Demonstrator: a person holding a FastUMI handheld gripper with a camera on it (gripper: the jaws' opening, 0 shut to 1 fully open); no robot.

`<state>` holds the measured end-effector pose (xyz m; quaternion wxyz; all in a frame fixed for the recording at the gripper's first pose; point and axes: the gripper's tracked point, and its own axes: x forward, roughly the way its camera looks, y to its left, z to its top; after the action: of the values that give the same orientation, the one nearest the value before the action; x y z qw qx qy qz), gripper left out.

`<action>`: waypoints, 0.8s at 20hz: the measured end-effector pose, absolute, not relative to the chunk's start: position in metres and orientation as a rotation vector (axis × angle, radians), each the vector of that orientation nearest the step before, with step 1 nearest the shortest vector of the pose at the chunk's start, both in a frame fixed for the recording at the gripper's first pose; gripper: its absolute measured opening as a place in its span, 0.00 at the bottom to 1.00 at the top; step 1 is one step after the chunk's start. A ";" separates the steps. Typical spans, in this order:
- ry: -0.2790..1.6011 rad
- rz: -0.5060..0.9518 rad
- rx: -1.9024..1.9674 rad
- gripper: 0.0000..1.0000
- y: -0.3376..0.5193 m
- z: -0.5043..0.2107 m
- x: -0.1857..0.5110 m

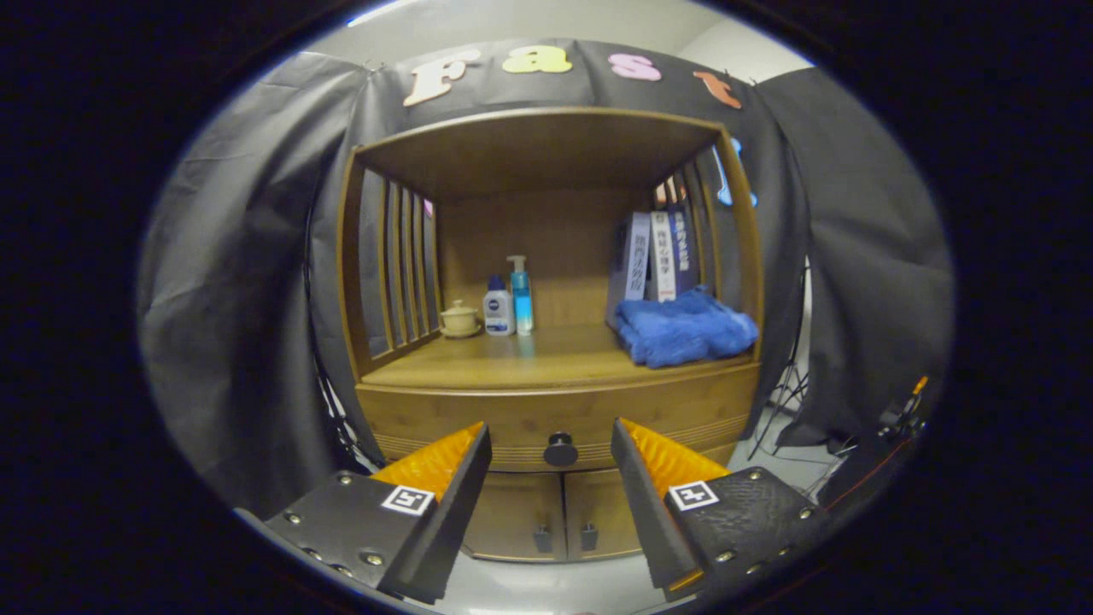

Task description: Pull open the drawer, take out the items inside it, and place them on the countertop above the cabinet.

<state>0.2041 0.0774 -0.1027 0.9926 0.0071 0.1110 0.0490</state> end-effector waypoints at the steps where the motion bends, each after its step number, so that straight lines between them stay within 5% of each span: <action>1: 0.248 0.092 0.020 0.85 0.078 -0.116 0.217; 10: 0.440 0.050 -0.004 0.63 0.076 -0.213 0.306; 12: 0.447 0.052 -0.013 0.46 0.075 -0.213 0.304; 16: 0.458 0.043 -0.031 0.32 0.075 -0.216 0.306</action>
<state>0.3063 0.0751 -0.2162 0.9735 -0.0152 0.2272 0.0213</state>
